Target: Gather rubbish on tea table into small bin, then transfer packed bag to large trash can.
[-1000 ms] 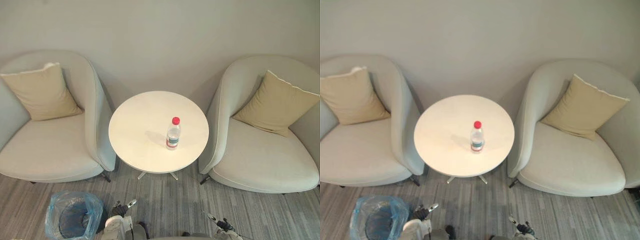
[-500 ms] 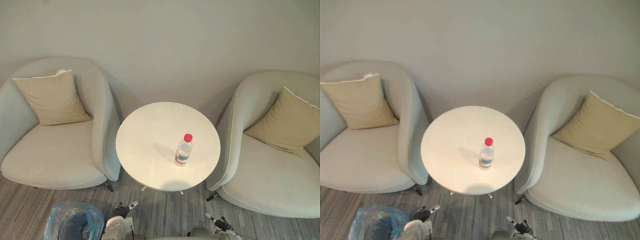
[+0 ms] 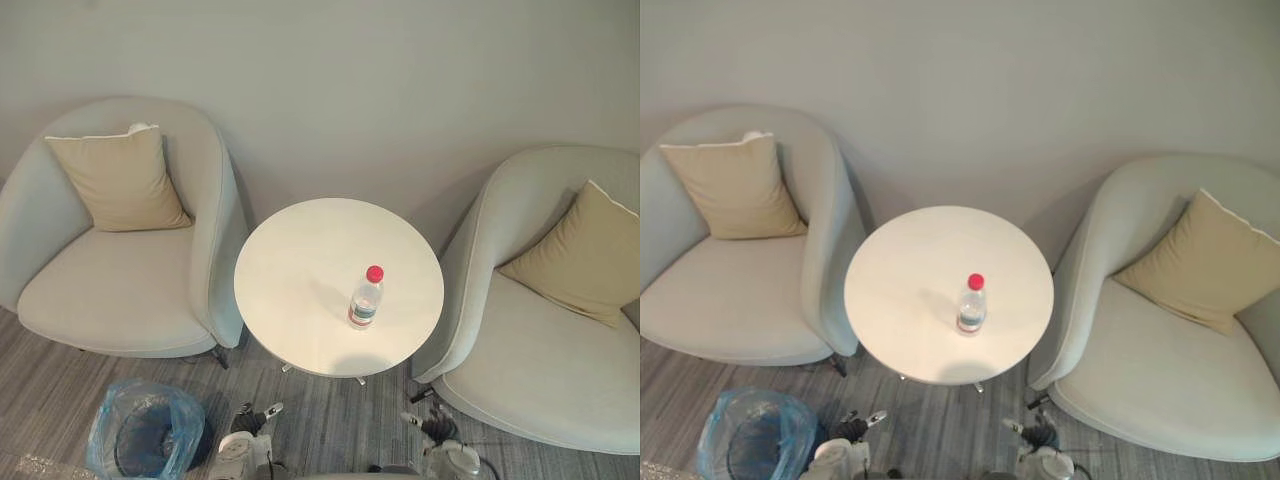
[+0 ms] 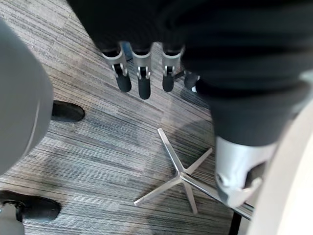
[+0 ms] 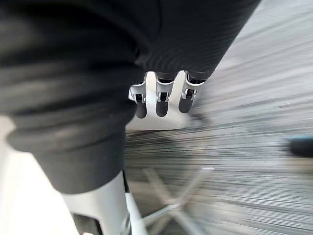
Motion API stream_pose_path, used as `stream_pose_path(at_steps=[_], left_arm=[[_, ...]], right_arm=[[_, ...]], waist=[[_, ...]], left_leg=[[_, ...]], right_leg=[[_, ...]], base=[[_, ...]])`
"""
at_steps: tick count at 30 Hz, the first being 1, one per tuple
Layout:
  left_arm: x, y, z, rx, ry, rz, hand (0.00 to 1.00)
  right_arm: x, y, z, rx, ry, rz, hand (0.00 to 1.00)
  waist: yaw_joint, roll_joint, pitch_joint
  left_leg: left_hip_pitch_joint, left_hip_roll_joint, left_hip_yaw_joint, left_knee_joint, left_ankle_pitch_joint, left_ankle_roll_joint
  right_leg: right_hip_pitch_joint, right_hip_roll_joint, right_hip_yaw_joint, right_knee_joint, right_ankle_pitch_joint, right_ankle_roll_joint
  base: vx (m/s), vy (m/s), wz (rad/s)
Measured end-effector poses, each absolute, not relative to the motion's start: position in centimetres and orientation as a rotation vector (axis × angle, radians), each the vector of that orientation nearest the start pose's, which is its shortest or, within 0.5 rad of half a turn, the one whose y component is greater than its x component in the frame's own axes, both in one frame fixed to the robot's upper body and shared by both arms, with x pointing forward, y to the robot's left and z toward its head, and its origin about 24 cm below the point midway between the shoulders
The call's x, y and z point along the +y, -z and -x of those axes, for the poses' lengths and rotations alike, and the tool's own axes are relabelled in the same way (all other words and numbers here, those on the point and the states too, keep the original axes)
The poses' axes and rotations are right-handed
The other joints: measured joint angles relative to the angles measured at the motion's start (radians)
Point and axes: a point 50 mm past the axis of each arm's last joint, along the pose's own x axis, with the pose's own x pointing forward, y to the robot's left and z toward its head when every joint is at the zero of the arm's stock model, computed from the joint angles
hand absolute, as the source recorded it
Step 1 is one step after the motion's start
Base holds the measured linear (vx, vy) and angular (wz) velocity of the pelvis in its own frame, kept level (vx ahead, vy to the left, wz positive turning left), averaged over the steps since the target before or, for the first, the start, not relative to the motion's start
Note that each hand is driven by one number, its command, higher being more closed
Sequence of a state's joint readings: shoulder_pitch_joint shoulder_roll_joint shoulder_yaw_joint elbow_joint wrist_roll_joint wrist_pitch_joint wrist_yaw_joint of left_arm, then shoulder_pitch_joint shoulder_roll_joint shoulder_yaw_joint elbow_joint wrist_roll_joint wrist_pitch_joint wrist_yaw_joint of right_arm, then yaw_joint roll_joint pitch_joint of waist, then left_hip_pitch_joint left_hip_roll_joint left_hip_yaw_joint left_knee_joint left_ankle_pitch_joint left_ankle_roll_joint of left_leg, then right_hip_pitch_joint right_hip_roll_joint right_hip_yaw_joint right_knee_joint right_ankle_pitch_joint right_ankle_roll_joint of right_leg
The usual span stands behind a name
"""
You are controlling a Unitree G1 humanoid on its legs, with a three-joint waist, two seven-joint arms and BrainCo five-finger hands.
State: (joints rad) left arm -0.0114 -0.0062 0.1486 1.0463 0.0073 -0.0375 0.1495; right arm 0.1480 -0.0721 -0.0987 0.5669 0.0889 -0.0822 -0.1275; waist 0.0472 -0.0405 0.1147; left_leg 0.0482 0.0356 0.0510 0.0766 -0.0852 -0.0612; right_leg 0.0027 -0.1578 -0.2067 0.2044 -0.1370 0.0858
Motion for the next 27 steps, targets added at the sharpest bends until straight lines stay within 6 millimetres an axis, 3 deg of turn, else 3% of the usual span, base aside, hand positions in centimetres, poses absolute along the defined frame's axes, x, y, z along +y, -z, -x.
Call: stream_pose_path(at_steps=[2, 10, 20, 27], left_arm=[[17.3, 15.2, -13.1, 0.993, -0.238, -0.042, 0.00], [17.8, 15.2, -12.9, 0.985, -0.169, -0.145, 0.00], [18.6, 15.1, -12.7, 0.979, -0.146, -0.207, 0.00], [18.3, 14.6, -14.0, 0.930, -0.138, -0.202, 0.00]], right_arm=[[-21.2, 7.8, -17.2, 0.504, 0.293, 0.062, 0.00], [-21.4, 3.2, -19.8, 0.266, 0.239, 0.233, 0.00], [-22.1, 0.1, -23.3, 0.116, 0.262, 0.331, 0.00], [-20.6, -1.5, -26.3, 0.041, 0.225, 0.328, 0.00]], waist=[[-0.001, 0.000, 0.000], [-0.009, 0.005, 0.002], [0.003, 0.032, 0.040], [0.015, 0.050, 0.096]], left_leg=[[-0.007, -0.008, -0.011, -0.005, 0.007, 0.003], [-0.015, -0.016, -0.045, -0.035, 0.027, 0.006], [-0.054, -0.029, -0.093, -0.031, 0.031, 0.012], [-0.103, -0.034, -0.135, -0.021, 0.045, 0.016]], right_leg=[[-0.003, -0.006, -0.005, -0.001, 0.001, 0.002], [-0.001, -0.008, -0.029, -0.020, 0.005, 0.005], [0.002, -0.003, -0.025, -0.073, 0.031, -0.002], [-0.021, -0.003, -0.040, -0.071, 0.031, -0.003]], base=[[-0.04, 0.036, 0.14], [0.00, 0.000, 0.11], [0.02, 0.011, 0.11], [-0.04, -0.004, 0.17]])
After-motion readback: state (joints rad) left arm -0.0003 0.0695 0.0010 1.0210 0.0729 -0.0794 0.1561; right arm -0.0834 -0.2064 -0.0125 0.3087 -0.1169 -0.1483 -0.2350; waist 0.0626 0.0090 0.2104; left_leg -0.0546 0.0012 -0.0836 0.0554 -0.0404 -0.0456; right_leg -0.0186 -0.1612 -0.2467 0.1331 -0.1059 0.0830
